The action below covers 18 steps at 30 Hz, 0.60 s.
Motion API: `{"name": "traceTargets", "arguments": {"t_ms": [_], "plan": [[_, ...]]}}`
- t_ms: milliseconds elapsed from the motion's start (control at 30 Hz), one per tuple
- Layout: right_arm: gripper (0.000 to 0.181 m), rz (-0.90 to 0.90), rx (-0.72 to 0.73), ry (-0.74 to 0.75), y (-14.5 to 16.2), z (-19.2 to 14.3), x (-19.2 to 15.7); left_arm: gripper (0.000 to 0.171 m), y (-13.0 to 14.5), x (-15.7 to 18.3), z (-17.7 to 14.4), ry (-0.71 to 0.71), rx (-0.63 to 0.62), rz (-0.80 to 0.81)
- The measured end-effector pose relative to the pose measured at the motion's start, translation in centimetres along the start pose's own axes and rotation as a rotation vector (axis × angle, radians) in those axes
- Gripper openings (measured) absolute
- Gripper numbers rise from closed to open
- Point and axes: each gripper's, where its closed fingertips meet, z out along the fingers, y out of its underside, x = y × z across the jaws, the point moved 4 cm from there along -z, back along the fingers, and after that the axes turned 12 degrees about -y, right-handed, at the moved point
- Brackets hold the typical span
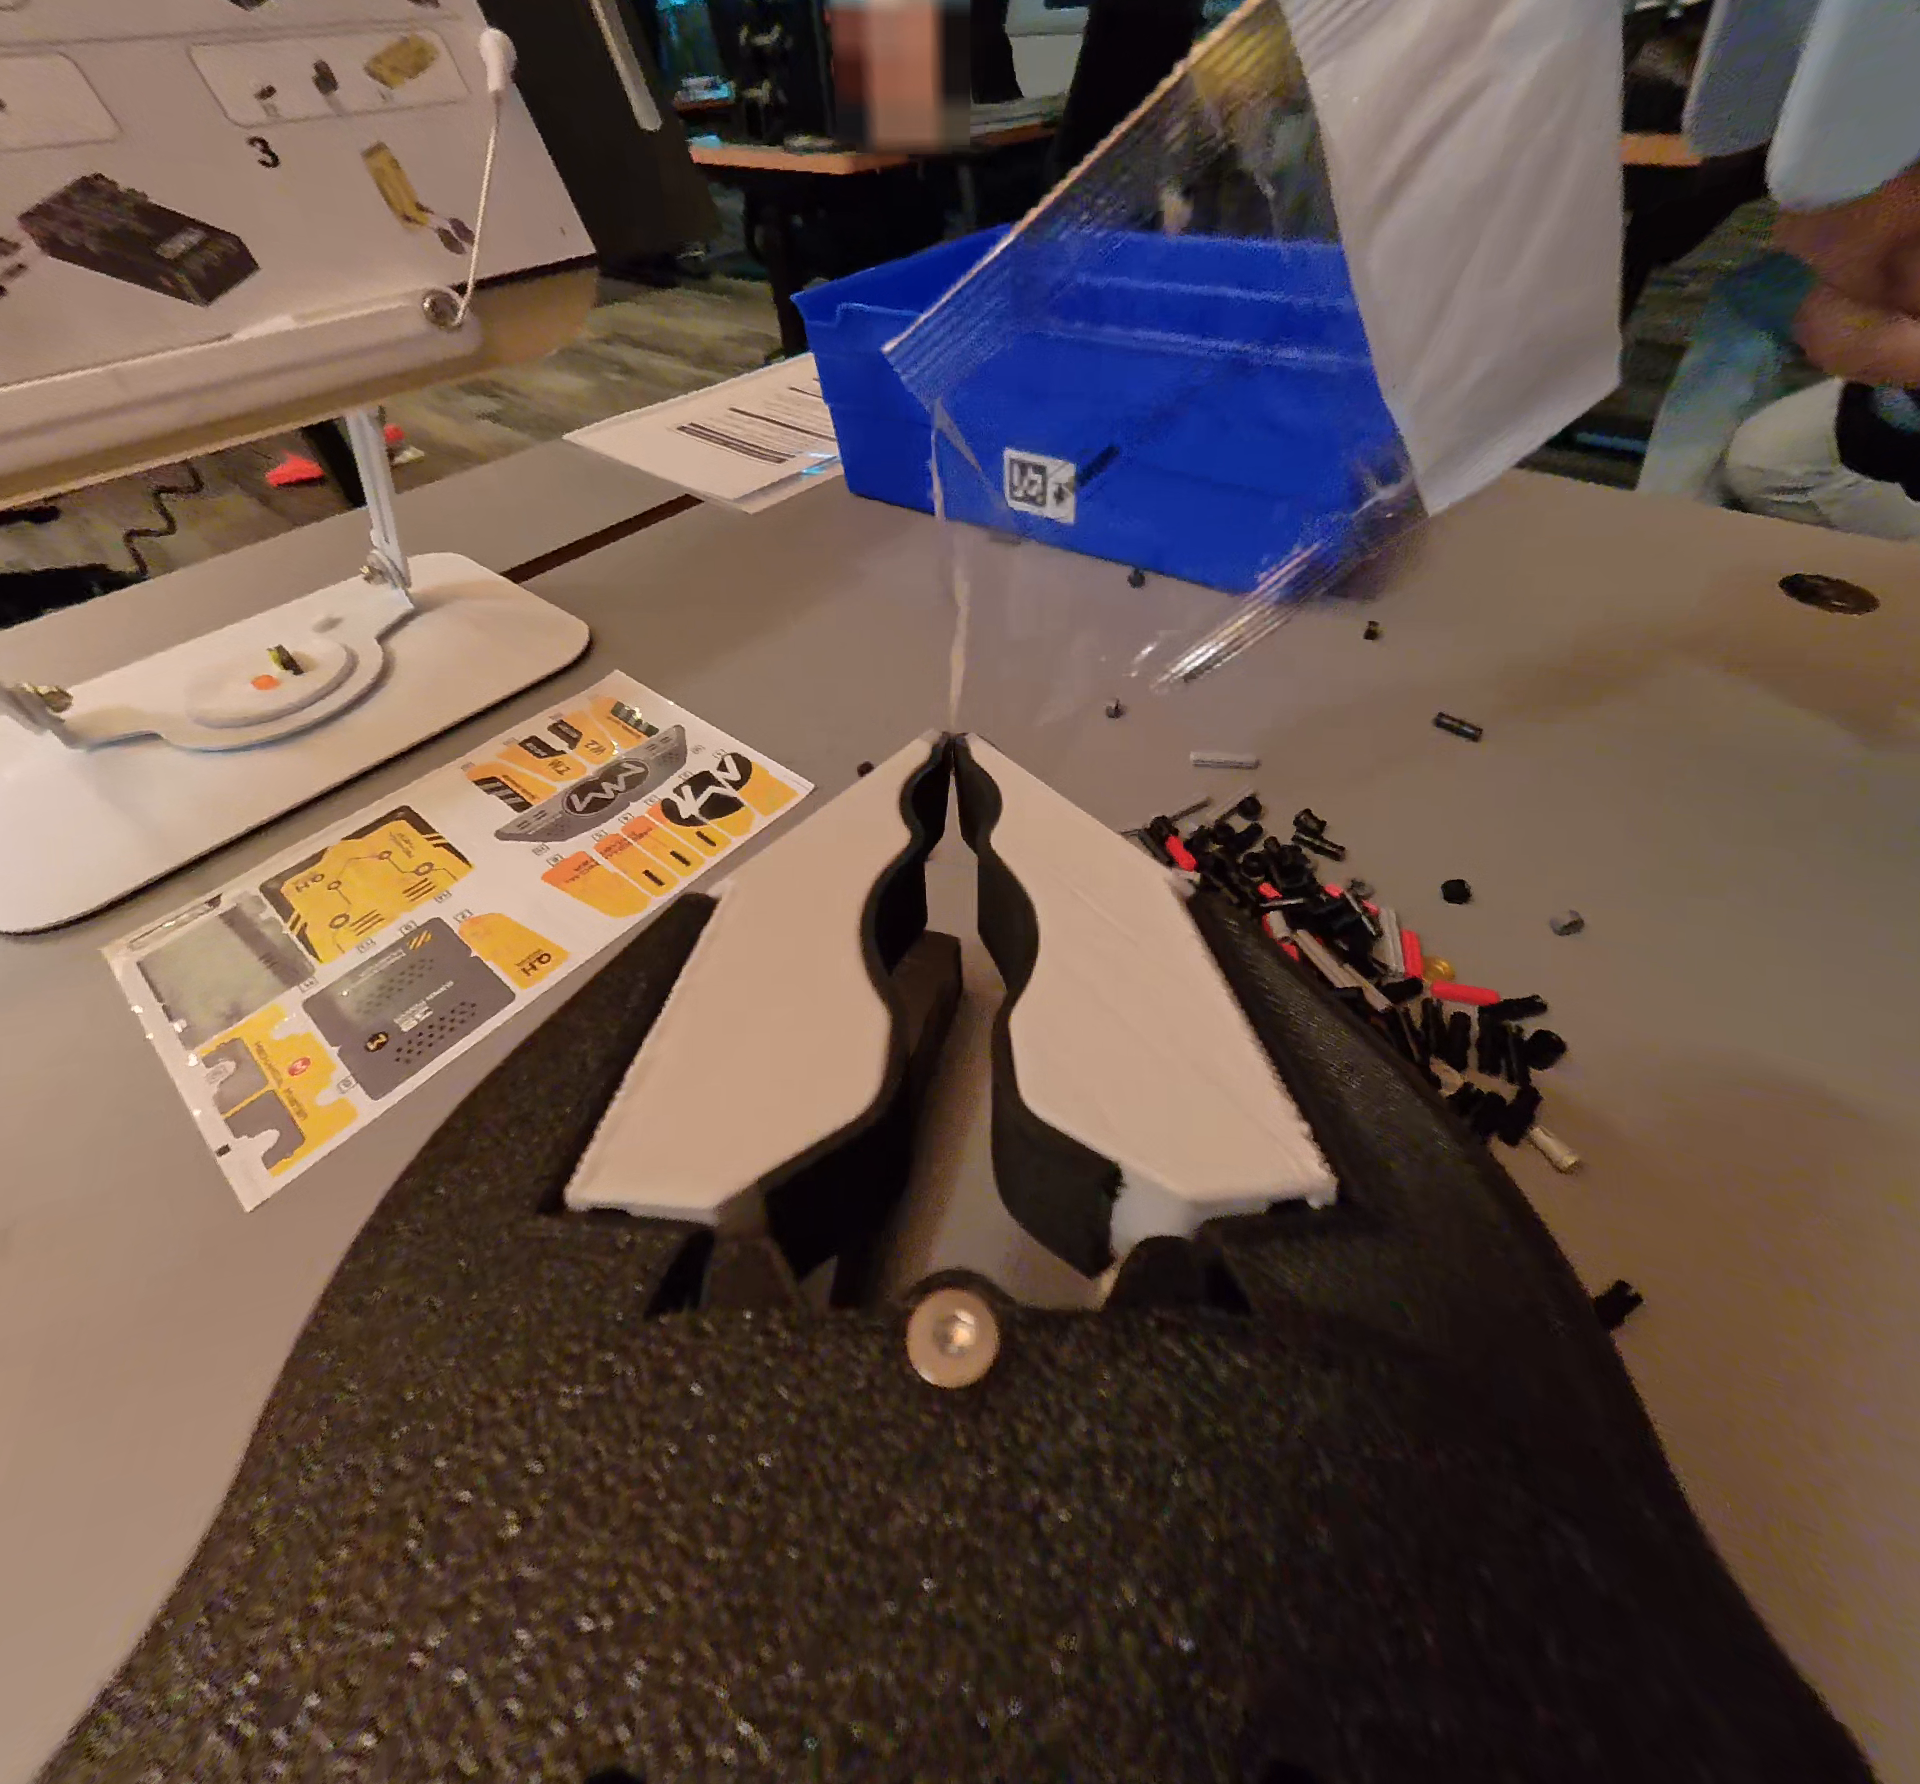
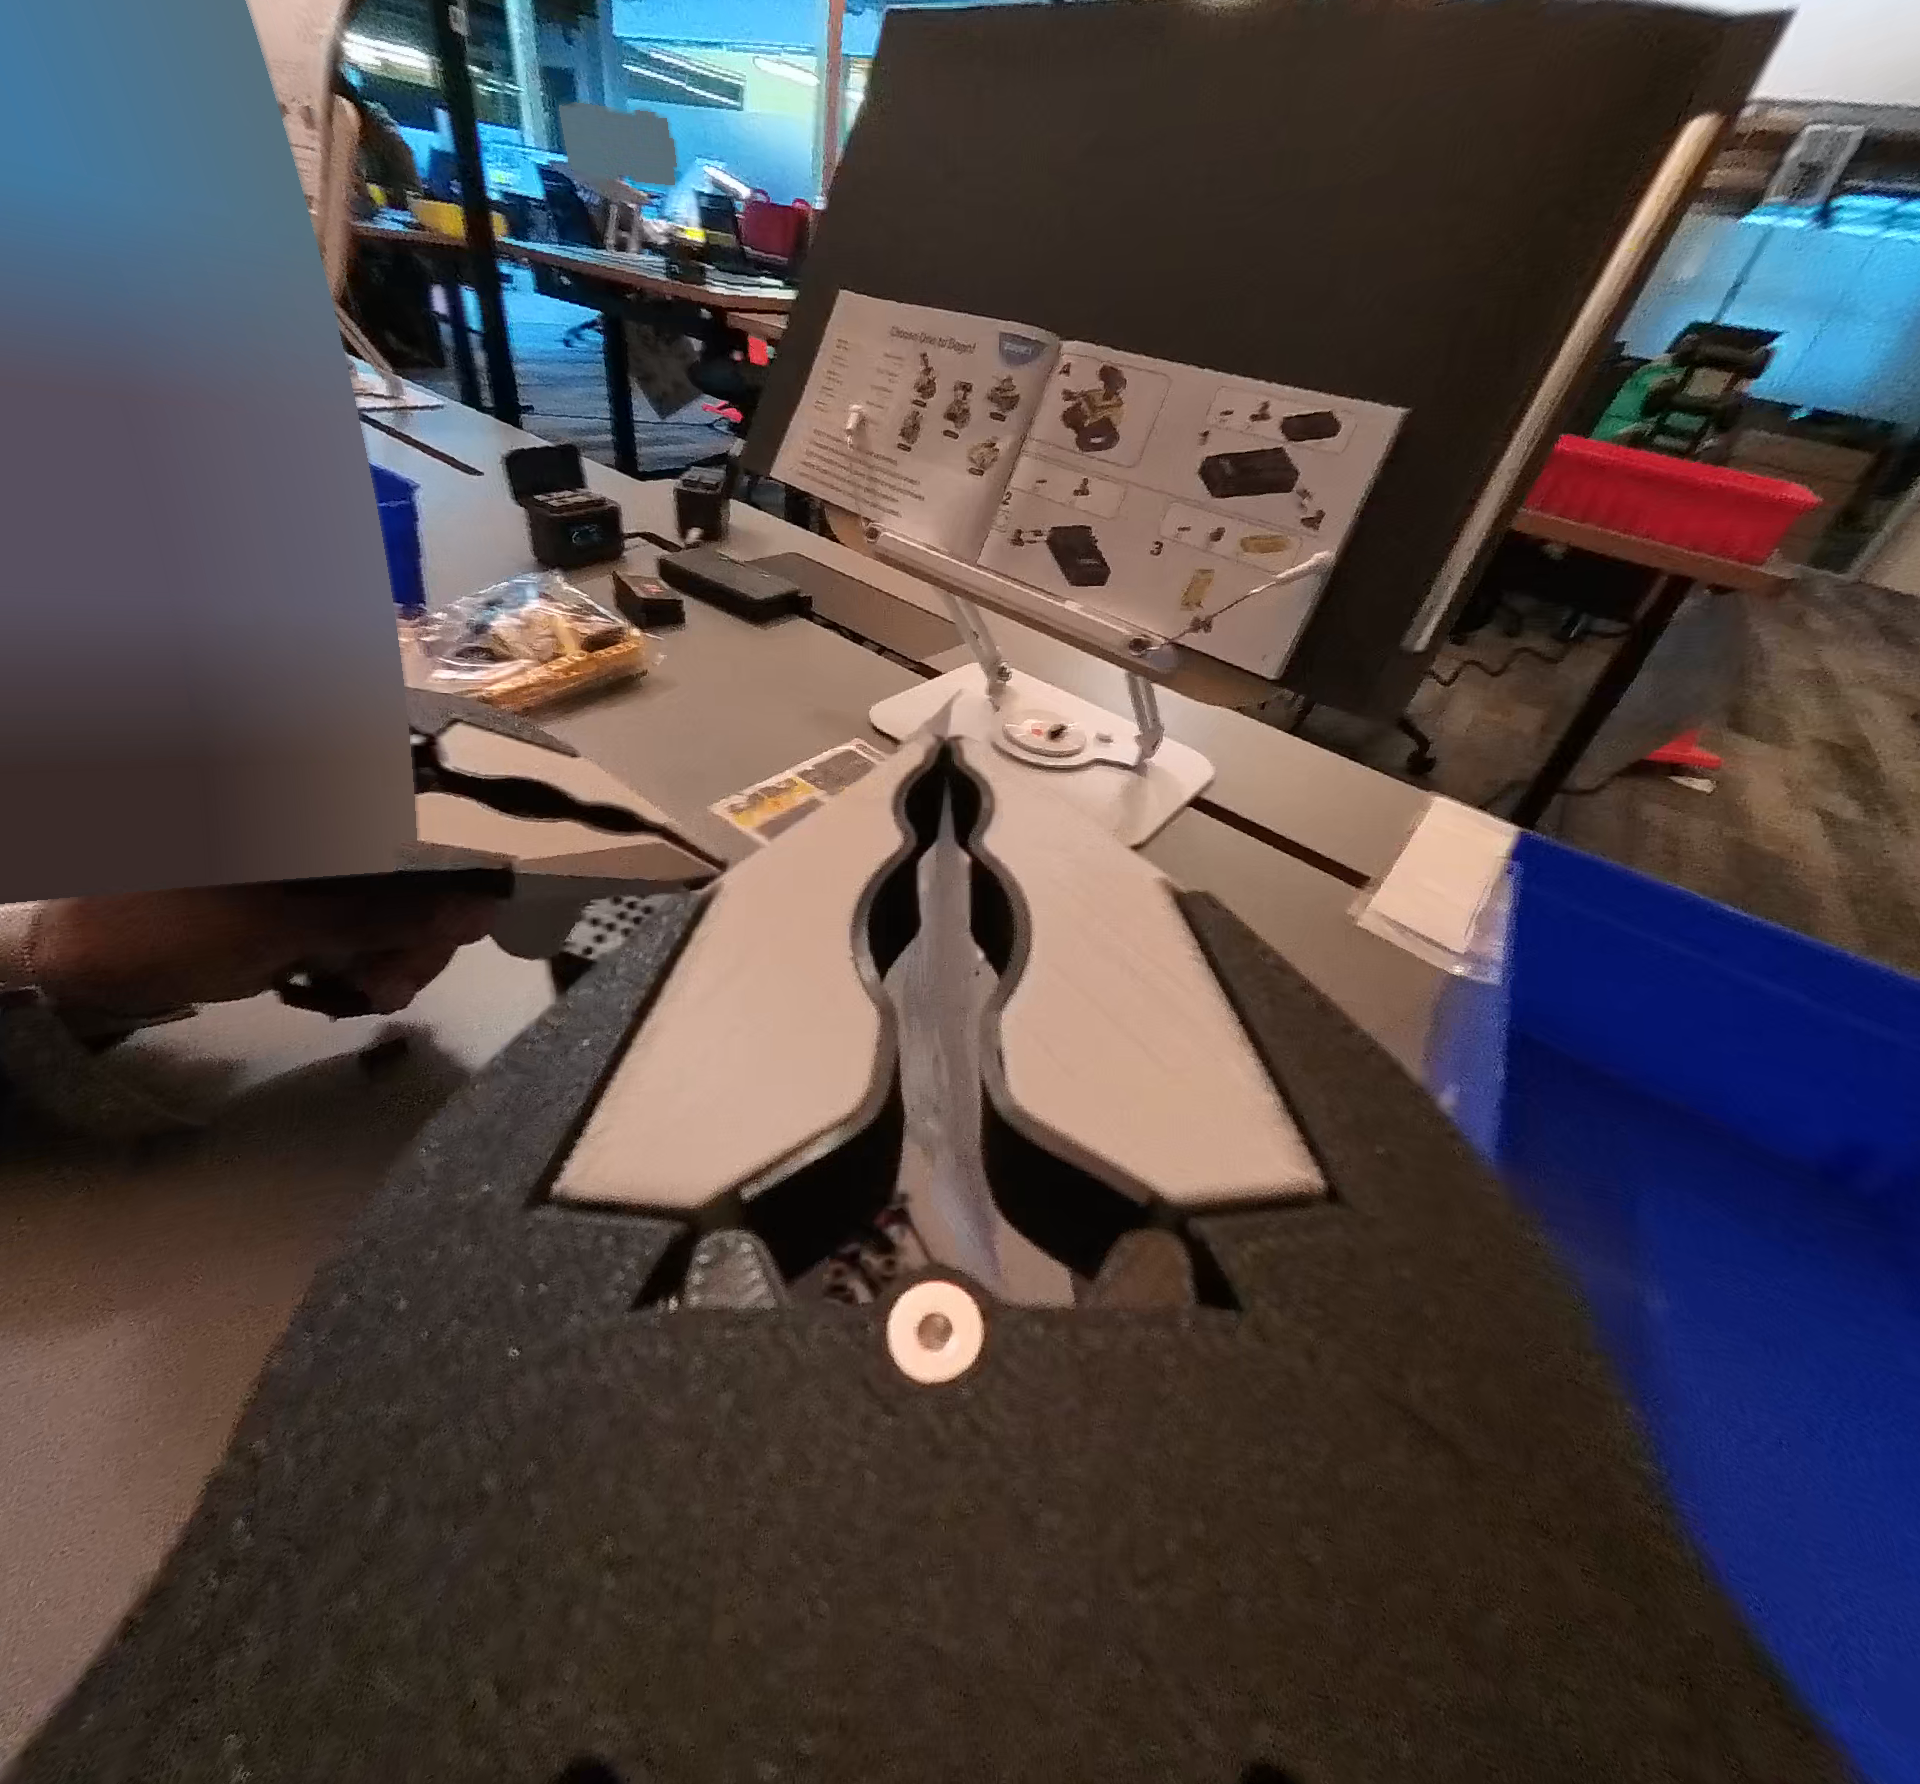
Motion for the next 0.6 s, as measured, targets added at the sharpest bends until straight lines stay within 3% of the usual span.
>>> {"name": "traceTargets", "arguments": {"t_ms": [133, 233, 300, 333, 367, 500, 533, 600], "plan": [[0.004, 0.076, -0.053, -0.084, 0.8, 0.9, -0.6, 0.0, -0.9, 0.2, -0.5, 0.009, 0.062, 0.009], [0.03, 0.099, -0.061, -0.102, 1.3, 1.2, -0.9, 0.0, -1.9, 0.3, -1.3, 0.039, 0.133, -0.006], [0.034, 0.135, -0.095, -0.121, 2.1, 1.5, -1.1, 0.0, -2.4, 0.3, -1.8, 0.05, 0.178, -0.021], [0.03, 0.134, -0.109, -0.118, 2.5, 1.6, -1.1, 0.0, -2.6, 0.2, -2.0, 0.048, 0.191, -0.024], [0.005, 0.12, -0.129, -0.108, 2.9, 1.6, -1.1, 0.0, -2.8, 0.2, -2.1, 0.047, 0.198, -0.026], [0.0, 0.057, -0.184, -0.067, 3.6, 1.4, -1.1, 0.0, -3.1, -0.2, -2.4, 0.033, 0.223, -0.042], [0.002, 0.066, -0.174, -0.088, 3.5, 1.3, -1.4, 0.0, -3.2, -0.4, -2.5, 0.029, 0.231, -0.048], [0.031, 0.13, -0.167, -0.161, 3.6, 1.2, -2.5, 0.0, -3.5, -0.5, -2.8, 0.021, 0.249, -0.056]]}}
